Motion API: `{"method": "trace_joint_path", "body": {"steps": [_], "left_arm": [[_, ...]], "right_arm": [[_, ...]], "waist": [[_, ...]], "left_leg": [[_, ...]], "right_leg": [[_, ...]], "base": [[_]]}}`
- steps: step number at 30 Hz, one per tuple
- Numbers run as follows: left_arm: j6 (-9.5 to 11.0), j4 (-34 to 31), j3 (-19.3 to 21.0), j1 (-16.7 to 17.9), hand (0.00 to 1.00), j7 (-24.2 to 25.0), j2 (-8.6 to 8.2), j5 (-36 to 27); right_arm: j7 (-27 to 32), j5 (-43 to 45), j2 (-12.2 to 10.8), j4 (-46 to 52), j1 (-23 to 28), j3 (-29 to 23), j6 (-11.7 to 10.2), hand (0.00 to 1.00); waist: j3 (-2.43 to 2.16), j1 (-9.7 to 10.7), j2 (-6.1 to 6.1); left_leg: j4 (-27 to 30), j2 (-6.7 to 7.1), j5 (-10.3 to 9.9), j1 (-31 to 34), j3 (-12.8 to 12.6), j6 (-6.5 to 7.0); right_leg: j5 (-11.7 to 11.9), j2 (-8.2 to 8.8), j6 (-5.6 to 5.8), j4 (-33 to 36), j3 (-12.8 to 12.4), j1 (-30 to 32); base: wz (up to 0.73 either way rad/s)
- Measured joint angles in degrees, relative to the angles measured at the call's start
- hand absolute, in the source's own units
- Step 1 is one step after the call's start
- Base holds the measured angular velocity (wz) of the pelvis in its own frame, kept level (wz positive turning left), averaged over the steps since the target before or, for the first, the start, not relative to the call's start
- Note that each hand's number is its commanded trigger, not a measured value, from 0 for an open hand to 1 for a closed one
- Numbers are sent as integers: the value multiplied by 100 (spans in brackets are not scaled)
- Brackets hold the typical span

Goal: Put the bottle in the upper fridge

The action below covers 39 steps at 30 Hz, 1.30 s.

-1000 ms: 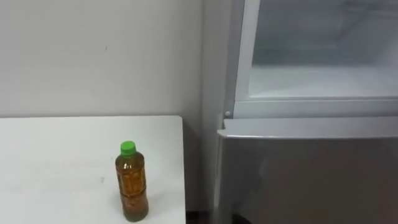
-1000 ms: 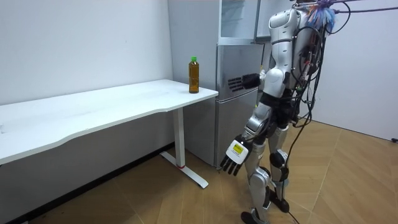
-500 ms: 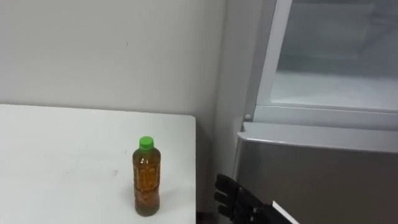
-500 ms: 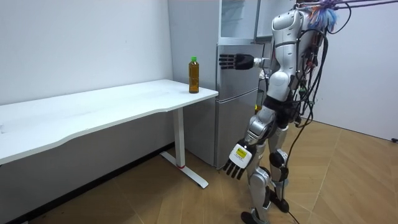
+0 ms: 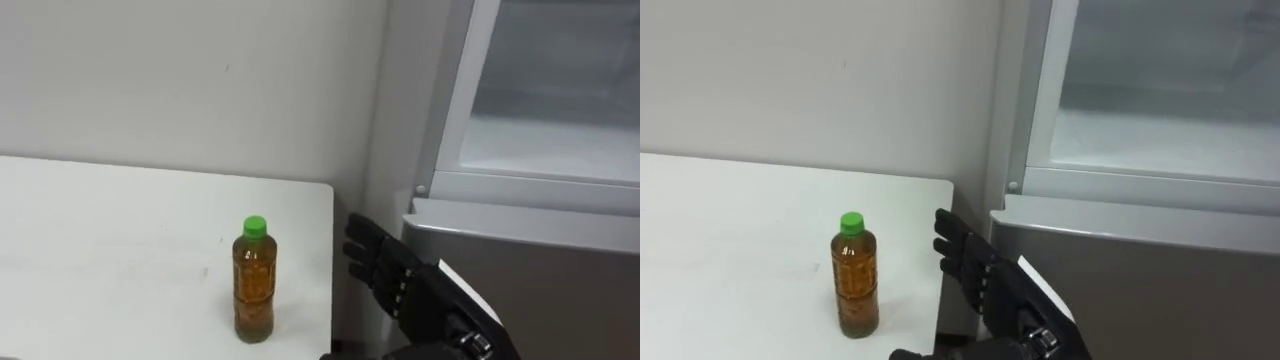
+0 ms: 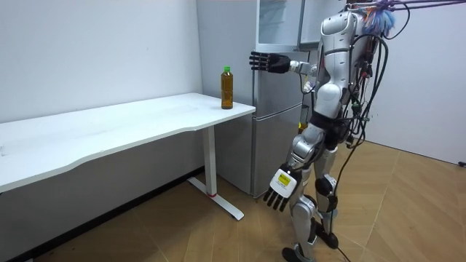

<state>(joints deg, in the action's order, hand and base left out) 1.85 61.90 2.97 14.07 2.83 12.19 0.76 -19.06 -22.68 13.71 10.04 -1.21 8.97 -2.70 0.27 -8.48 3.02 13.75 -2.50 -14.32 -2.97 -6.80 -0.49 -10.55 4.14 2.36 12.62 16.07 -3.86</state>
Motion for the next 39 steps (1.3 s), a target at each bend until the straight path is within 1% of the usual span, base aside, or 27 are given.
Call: {"method": "trace_joint_path", "body": {"steps": [2,5,11,12,15,17,19,23,25,26,27,28,29,31,33,36,39], "left_arm": [[-18,0,-2,-6,0,0,0,0],[-19,-9,-13,-2,0,3,2,138],[-64,-113,-91,-8,0,80,5,279],[-66,-114,-77,-6,0,126,8,365],[-128,-131,-82,12,0,137,1,390],[-194,-221,-90,27,0,123,-2,391],[-271,-372,-100,58,0,104,-1,389],[-353,-506,-122,137,0,95,-2,392],[-443,-662,-122,260,0,96,-17,393],[-448,-692,-122,284,0,99,-20,393],[-473,-769,-122,336,0,111,-23,393],[-544,-848,-122,384,0,118,-22,396],[-567,-848,-122,393,0,119,-23,397],[-630,-871,-122,452,0,126,-23,397],[-685,-886,-147,466,0,125,-24,398],[-695,-909,-280,492,0,119,-26,399],[-696,-916,-326,508,0,109,-22,383]], "right_arm": [[108,0,4,-3,-26,102,0,0],[143,-2,2,-90,-73,186,0,0],[241,-6,0,-513,-290,389,9,0],[322,-80,0,-706,-390,391,9,0],[703,-401,-5,-1225,-660,458,2,0],[908,-445,2,-1461,-718,504,-3,0],[1122,-450,2,-1713,-739,576,8,0],[1363,-473,-2,-1910,-804,625,20,0],[1553,-696,-1,-2201,-995,726,23,0],[1608,-736,-1,-2258,-1027,725,24,0],[1725,-861,-2,-2350,-1071,725,31,0],[1820,-935,-9,-2477,-1148,731,31,0],[1875,-962,-16,-2545,-1179,741,31,0],[2061,-1082,-20,-2687,-1221,764,31,0],[2194,-1090,-20,-2762,-1257,776,31,0],[2399,-1069,-23,-2939,-1344,800,30,0],[2677,-1037,-34,-3211,-1388,808,29,0]], "waist": [[3,-11,4],[22,-37,25],[29,-293,30],[30,-315,29],[42,-359,31],[43,-427,42],[41,-440,46],[44,-491,64],[56,-517,110],[65,-541,124],[59,-594,154],[71,-611,174],[72,-611,176],[59,-633,200],[55,-633,206],[71,-644,182],[72,-788,183]], "left_leg": [[-1,0,0,15,19,0],[-9,3,0,42,52,0],[9,1,0,36,68,-1],[33,6,1,38,111,-1],[51,19,3,30,217,1],[53,18,4,59,265,0],[74,29,4,146,391,-1],[100,47,11,192,517,-4],[88,89,57,186,579,6],[90,99,59,195,594,8],[109,111,61,238,622,12],[118,121,64,248,661,17],[125,130,66,253,687,19],[165,154,70,302,769,28],[194,176,76,355,843,37],[184,214,89,409,879,55],[187,222,91,425,879,58]], "right_leg": [[0,0,0,0,7,1],[0,2,0,0,51,1],[0,1,0,1,53,-6],[0,8,0,-6,115,-33],[-1,15,1,-15,196,-101],[-1,18,2,-14,290,-102],[-1,29,2,-9,429,-102],[-2,37,4,-3,532,-118],[-17,77,26,-4,620,-129],[-22,86,35,-4,626,-128],[-23,96,36,-5,644,-112],[-23,105,36,-5,685,-111],[-23,111,36,-5,700,-113],[-23,130,37,-5,780,-126],[-24,143,38,-6,839,-125],[-31,177,50,-6,926,-131],[-31,187,51,-6,981,-134]], "base": [[5],[4],[1],[17],[20],[15],[27],[18],[15],[15],[15],[16],[21],[21],[19],[11],[1]]}}
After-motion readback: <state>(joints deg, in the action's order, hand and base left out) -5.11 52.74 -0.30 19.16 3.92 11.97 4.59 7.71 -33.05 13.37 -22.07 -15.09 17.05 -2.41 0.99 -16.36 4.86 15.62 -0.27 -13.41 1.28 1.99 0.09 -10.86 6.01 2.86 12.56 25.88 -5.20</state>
